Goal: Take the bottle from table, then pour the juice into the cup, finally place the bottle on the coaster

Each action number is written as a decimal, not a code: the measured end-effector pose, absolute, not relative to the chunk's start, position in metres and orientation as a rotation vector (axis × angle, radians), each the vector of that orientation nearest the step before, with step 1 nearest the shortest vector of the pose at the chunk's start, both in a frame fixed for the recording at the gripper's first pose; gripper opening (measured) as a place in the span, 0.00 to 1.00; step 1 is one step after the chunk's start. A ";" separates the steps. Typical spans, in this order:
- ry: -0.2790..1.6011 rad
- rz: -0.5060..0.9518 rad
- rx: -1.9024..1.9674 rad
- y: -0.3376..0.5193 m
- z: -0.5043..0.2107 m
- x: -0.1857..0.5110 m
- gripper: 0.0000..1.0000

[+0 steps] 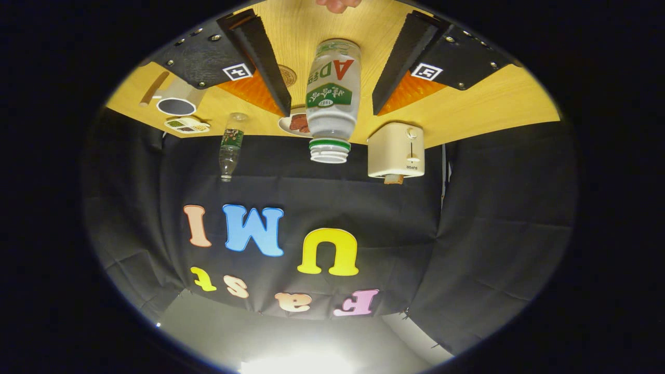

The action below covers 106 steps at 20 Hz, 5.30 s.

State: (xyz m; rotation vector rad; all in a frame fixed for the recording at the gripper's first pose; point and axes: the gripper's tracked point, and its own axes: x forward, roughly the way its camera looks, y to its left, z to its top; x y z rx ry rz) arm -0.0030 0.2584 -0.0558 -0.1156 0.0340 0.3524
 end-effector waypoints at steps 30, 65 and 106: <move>0.088 0.234 -0.019 0.223 -0.055 0.017 0.64; 0.224 0.282 0.955 0.172 -0.049 0.053 0.64; 0.215 0.305 1.470 0.159 -0.038 0.066 0.64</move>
